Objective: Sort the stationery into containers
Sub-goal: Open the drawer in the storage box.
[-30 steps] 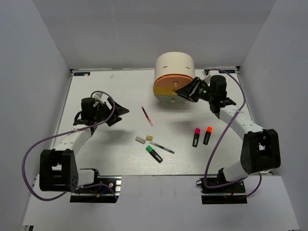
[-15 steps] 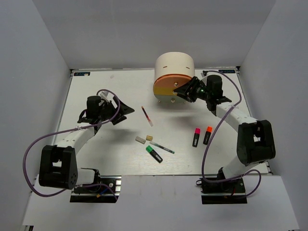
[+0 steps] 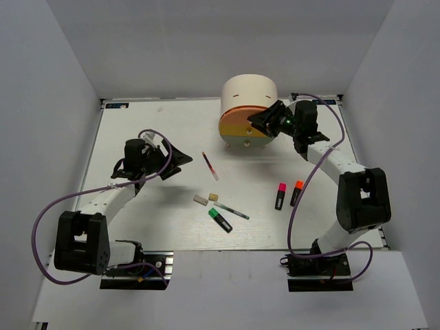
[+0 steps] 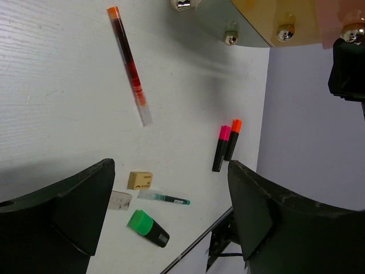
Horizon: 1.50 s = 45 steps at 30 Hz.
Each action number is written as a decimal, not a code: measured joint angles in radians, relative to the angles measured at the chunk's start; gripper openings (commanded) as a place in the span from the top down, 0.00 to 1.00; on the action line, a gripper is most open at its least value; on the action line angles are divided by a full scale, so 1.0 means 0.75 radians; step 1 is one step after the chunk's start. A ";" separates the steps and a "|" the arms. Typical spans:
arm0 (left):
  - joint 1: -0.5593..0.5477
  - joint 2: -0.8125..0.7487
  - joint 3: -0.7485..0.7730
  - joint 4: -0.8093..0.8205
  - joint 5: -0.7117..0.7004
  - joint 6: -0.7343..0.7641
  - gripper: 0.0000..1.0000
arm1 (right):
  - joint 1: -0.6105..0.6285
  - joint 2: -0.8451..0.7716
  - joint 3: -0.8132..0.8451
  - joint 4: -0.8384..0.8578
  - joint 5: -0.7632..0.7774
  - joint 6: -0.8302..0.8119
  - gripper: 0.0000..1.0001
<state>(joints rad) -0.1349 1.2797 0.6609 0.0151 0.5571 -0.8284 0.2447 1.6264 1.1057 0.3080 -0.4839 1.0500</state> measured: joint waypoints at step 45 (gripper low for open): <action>-0.035 0.015 0.000 0.009 -0.025 -0.011 0.10 | 0.061 -0.151 -0.208 0.047 0.141 0.066 0.61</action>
<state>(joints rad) -0.1608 1.2911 0.6609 0.0216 0.5385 -0.8368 0.2901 1.5135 0.9497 0.3435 -0.3779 1.0996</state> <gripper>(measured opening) 0.895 0.331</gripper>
